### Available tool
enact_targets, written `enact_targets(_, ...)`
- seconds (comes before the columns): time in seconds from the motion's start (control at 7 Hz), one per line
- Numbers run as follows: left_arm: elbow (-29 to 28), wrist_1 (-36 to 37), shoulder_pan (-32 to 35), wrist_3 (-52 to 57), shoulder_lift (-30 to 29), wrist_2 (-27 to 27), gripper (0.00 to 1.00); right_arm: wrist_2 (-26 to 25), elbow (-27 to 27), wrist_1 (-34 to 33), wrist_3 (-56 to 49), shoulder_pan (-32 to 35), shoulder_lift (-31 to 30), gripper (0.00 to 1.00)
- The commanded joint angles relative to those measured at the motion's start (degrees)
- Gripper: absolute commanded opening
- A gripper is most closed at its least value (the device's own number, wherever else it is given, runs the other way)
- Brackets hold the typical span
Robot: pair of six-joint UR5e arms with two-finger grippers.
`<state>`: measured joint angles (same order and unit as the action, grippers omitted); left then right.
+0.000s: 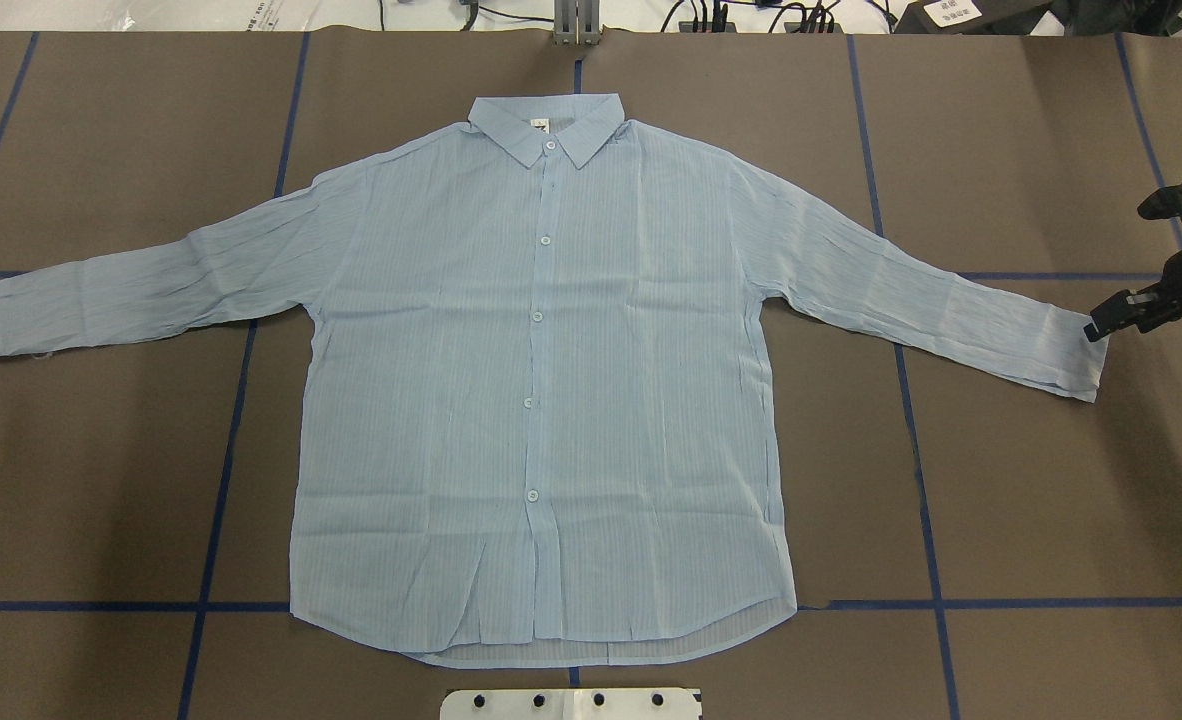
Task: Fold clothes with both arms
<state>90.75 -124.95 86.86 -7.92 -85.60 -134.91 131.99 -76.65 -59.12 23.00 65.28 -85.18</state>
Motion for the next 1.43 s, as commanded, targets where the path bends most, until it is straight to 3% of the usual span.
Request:
enact_targets(0.0, 0.3, 0.0, 0.0, -0.1, 0.0, 0.0, 1.00, 0.1, 0.2, 0.1, 0.0, -0.1, 0.0, 0.09)
enact_targets(0.14, 0.3, 0.0, 0.1, -0.1, 0.0, 0.0, 1.00, 0.5, -0.7, 0.1, 0.0, -0.1, 0.1, 0.00)
enact_targets(0.43, 0.4, 0.0, 0.1, 0.0, 0.0, 0.0, 1.00, 0.7, -0.5, 0.1, -0.1, -0.1, 1.0, 0.00)
enact_targets(1.0, 0.7, 0.0, 0.1, 0.0, 0.0, -0.1, 1.00, 2.5, -7.4, -0.7, 0.5, 0.3, 0.4, 0.00)
enact_targets(1.29, 1.0, 0.0, 0.1, -0.2, 0.1, -0.8, 1.00, 2.7, -14.3, -0.6, 14.4, -3.3, 1.1, 0.00)
